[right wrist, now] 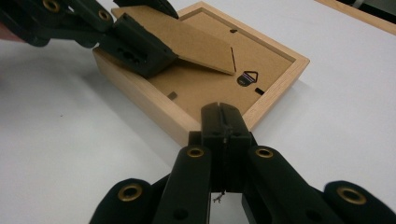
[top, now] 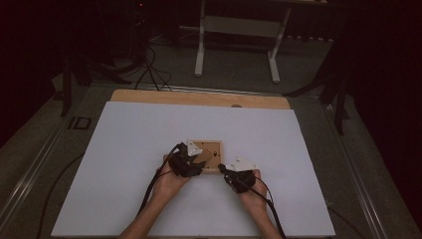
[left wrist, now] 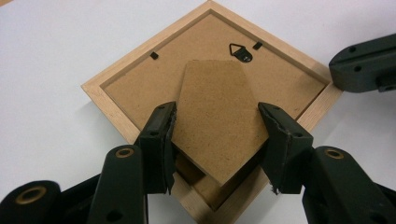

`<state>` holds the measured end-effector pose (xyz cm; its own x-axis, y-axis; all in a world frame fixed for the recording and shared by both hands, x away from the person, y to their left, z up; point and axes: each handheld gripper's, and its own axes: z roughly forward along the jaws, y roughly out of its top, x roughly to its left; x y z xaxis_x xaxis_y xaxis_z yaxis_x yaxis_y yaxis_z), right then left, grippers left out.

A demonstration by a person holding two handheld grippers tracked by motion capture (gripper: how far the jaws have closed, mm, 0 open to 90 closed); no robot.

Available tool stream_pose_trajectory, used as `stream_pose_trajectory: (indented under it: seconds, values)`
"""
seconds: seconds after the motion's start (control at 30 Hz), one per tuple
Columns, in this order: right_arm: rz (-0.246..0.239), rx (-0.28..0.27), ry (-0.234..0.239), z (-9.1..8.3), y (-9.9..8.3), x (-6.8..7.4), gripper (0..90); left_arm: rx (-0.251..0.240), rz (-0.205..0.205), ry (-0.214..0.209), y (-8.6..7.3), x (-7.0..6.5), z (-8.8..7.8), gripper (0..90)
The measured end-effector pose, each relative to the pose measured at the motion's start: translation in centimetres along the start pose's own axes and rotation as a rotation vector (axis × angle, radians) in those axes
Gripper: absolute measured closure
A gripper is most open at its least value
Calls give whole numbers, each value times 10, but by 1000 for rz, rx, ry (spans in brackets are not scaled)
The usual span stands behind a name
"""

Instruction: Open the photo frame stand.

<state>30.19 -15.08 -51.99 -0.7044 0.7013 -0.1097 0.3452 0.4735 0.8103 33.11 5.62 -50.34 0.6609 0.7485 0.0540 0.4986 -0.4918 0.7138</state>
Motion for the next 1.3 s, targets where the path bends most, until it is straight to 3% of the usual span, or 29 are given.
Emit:
stream_pose_trajectory:
  seconds: [0.3, 0.7, 0.93, 1.3]
  values:
    - [-6, 2, 1, 0, 0, 0, 900, -10, 4, 10, 19, -1, -5, 505]
    - [-5, 1, 1, 0, 0, 0, 900, 3, -7, -7, 17, 1, -4, 490]
    - [-6, 0, 1, 0, 0, 0, 900, 10, -30, -3, 14, 4, -3, 410]
    - [-6, 0, -1, 0, 0, 0, 900, 28, -147, -115, 11, 14, 1, 378]
